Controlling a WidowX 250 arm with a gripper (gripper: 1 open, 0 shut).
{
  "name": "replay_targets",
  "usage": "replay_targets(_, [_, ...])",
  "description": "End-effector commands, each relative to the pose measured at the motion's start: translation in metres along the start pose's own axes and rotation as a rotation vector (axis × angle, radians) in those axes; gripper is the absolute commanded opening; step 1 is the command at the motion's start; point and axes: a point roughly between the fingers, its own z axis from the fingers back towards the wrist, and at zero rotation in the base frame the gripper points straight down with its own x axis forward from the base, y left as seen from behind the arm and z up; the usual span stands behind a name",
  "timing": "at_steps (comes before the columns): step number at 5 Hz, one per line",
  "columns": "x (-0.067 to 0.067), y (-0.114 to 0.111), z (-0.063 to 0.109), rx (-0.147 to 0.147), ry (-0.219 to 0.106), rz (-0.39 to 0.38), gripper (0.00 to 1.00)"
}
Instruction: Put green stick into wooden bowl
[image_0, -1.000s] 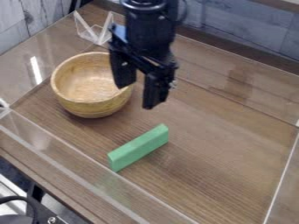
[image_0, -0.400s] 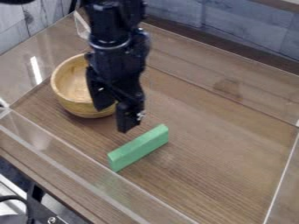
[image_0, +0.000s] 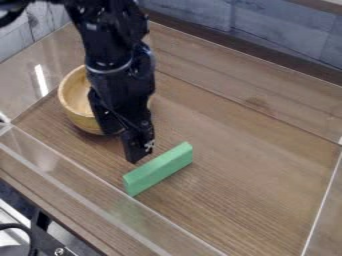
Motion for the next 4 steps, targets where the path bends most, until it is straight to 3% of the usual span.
replay_targets(1, [0.007, -0.005, -0.008, 0.005, -0.037, -0.001, 1.0])
replay_targets(4, [0.018, 0.003, -0.048, -0.002, -0.069, 0.034, 1.0])
